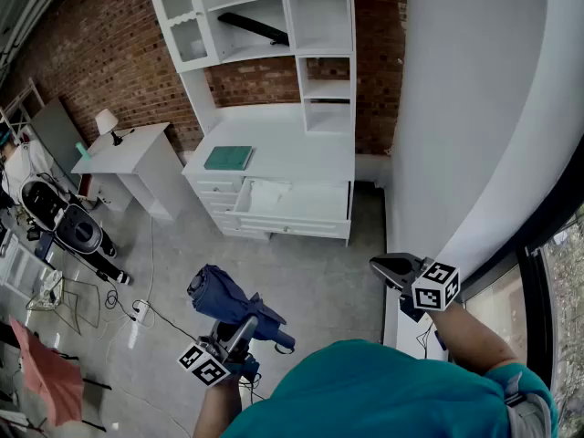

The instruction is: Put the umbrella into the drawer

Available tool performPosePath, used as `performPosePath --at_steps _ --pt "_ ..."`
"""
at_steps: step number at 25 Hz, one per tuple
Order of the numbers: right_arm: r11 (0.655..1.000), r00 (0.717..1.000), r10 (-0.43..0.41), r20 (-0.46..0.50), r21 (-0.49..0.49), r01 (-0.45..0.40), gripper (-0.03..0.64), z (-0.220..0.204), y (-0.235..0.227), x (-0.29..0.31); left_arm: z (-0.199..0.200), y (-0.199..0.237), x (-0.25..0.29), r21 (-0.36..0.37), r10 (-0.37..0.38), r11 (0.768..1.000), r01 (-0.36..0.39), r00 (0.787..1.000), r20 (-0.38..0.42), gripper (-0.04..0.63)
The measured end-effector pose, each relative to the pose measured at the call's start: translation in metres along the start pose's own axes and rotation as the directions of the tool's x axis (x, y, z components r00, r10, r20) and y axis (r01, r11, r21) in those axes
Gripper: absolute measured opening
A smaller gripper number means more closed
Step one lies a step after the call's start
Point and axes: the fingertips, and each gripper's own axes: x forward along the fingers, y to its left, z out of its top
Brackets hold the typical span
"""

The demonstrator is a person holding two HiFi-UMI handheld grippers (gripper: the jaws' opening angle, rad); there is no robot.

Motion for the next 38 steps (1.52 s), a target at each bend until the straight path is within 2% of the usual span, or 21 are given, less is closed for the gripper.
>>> performPosePath --at_steps 7,13,18,26,32,38 --pt "1.000 1.000 0.003 0.001 -0.005 -0.003 0.021 0.001 0.003 0.005 0.004 0.004 -0.002 -0.005 -0.004 1.000 0.004 1.000 0.007 0.255" --pt "0.999 0.999 0.035 0.007 0.033 -0.035 0.021 0.005 0.014 0.009 0.008 0.007 -0.008 -0.012 -0.007 1.000 0.008 1.000 0.013 0.255" --pt "0.997 0.999 0.009 0.038 0.070 -0.012 0.021 0.009 0.020 0.023 0.019 0.015 -0.020 -0.009 -0.017 1.000 0.017 1.000 -0.003 0.255" --pt "0.998 0.998 -0.029 0.053 0.056 0.026 0.022 0.011 0.049 0.052 0.042 0.044 -0.049 -0.009 -0.047 0.999 0.046 0.999 -0.020 0.255" --pt "0.997 0.997 -0.060 0.046 0.052 0.057 0.022 0.008 0.068 0.071 0.054 0.065 -0.067 0.006 -0.066 0.998 0.067 0.997 -0.042 0.255" --pt "0.997 0.998 -0.068 0.016 0.040 0.067 0.023 0.010 0.075 0.088 0.061 0.080 -0.079 -0.016 -0.069 0.997 0.069 0.997 -0.030 0.255"
